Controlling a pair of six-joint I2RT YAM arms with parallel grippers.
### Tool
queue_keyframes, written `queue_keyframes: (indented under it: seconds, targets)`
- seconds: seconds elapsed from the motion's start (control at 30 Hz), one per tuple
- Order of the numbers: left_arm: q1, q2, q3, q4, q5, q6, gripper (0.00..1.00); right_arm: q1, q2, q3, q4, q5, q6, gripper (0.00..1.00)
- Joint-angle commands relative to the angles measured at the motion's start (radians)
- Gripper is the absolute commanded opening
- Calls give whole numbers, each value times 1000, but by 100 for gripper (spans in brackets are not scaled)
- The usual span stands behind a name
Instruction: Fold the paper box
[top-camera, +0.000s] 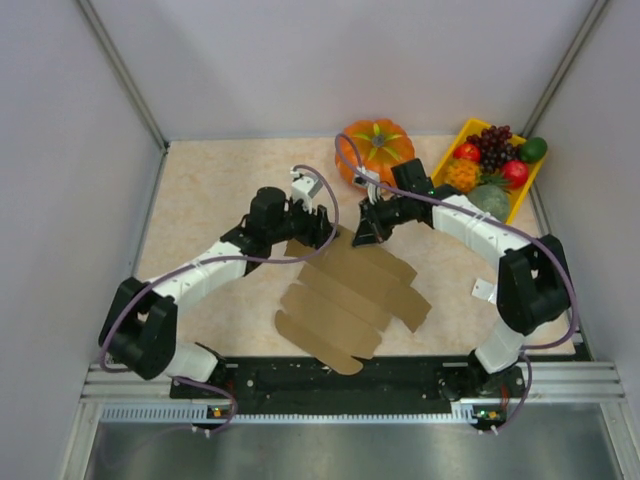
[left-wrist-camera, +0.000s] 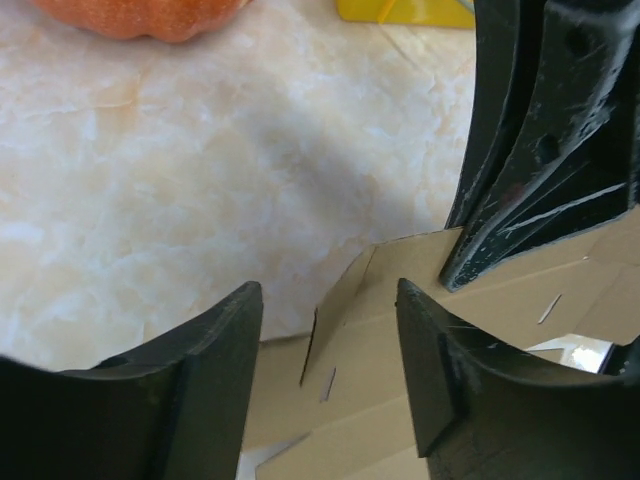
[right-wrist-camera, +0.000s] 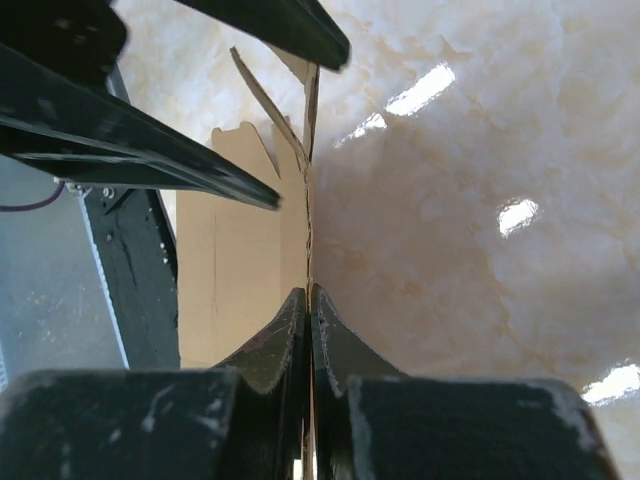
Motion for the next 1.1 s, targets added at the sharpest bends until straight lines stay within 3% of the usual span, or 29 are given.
queue_keyframes:
  seconds: [0.0, 0.13, 0.17, 0.33, 0.43, 0.53, 0.67, 0.83, 1.0, 1.07]
  targets:
    - [2, 68, 87, 57, 86, 89, 57, -18, 26, 79, 39, -78, -28, 0]
    - [0, 87, 108, 39, 28, 62, 38, -21, 46, 99, 42, -2, 14, 0]
    - [-1, 80, 100, 48, -45, 36, 26, -21, 46, 99, 53, 15, 59, 0]
    - [-67, 30, -12, 166, -331, -47, 29, 7, -17, 20, 151, 208, 247, 0]
    - [-93, 47, -26, 217, -364, -107, 19, 19, -53, -28, 214, 236, 334, 0]
    - [-163, 74, -3, 217, -504, -118, 4, 33, -61, -53, 229, 308, 402, 0]
    - [-245, 119, 46, 217, -644, -153, 0, 67, -47, -57, 246, 380, 486, 0]
    - [-253, 194, 49, 278, -557, -221, 8, 103, -46, -60, 288, 415, 522, 0]
    - [-248, 173, -33, 430, -430, -230, 45, 108, -69, -80, 309, 409, 468, 0]
    - [-242, 148, -49, 392, -411, -219, 52, 100, -76, -91, 306, 411, 438, 0]
